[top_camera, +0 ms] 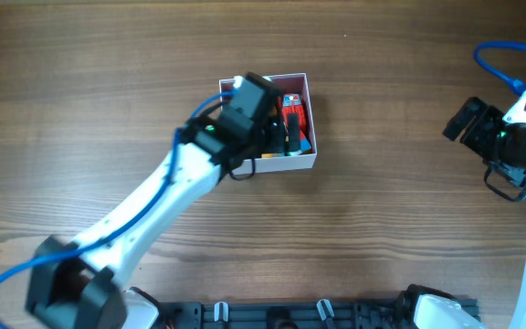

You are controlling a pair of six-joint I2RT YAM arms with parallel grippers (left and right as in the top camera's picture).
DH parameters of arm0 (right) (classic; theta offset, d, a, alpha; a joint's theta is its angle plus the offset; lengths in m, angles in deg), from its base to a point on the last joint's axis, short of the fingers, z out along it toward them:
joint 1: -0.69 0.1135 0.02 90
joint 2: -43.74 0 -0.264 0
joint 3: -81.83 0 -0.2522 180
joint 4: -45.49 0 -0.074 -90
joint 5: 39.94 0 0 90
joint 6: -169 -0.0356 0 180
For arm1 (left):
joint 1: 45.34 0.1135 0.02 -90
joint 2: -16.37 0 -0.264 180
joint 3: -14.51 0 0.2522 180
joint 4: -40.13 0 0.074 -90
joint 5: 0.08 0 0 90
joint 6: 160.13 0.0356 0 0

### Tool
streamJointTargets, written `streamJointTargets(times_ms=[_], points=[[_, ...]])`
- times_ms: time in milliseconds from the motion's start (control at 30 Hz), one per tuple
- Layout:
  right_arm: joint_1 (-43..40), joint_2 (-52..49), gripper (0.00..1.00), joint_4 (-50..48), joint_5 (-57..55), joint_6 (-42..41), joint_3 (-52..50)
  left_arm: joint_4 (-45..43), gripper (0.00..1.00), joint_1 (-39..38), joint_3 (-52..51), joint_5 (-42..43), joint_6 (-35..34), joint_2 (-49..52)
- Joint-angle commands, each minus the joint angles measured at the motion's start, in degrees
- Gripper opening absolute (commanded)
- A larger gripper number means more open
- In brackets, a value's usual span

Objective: Pack container

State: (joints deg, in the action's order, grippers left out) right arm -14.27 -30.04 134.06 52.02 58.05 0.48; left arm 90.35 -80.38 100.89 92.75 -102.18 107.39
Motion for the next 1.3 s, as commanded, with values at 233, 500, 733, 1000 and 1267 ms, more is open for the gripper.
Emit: streamJointTargets(times_ms=[233,500,733,1000,1267], points=[[-0.15,-0.17,1.0,-2.1,0.98,2.75,-0.26,11.54,1.0,12.46,0.92,-5.55,6.38,-8.83],[-0.11,-0.79,0.99,-7.93,10.25,7.5,-0.26,18.05,1.0,30.6,0.9,-5.92,6.34,-11.96],[-0.09,-2.56,1.0,-11.58,10.69,7.37,-0.26,18.88,1.0,40.46,0.9,-5.92,6.36,-11.85],[-0.11,-2.62,1.0,-11.17,11.02,7.23,-0.26,18.88,1.0,42.69,0.9,-5.92,6.36,-11.85],[-0.11,-2.62,1.0,-11.17,11.02,7.26,-0.26,18.88,1.0,42.69,0.9,-5.92,6.34,-11.85]])
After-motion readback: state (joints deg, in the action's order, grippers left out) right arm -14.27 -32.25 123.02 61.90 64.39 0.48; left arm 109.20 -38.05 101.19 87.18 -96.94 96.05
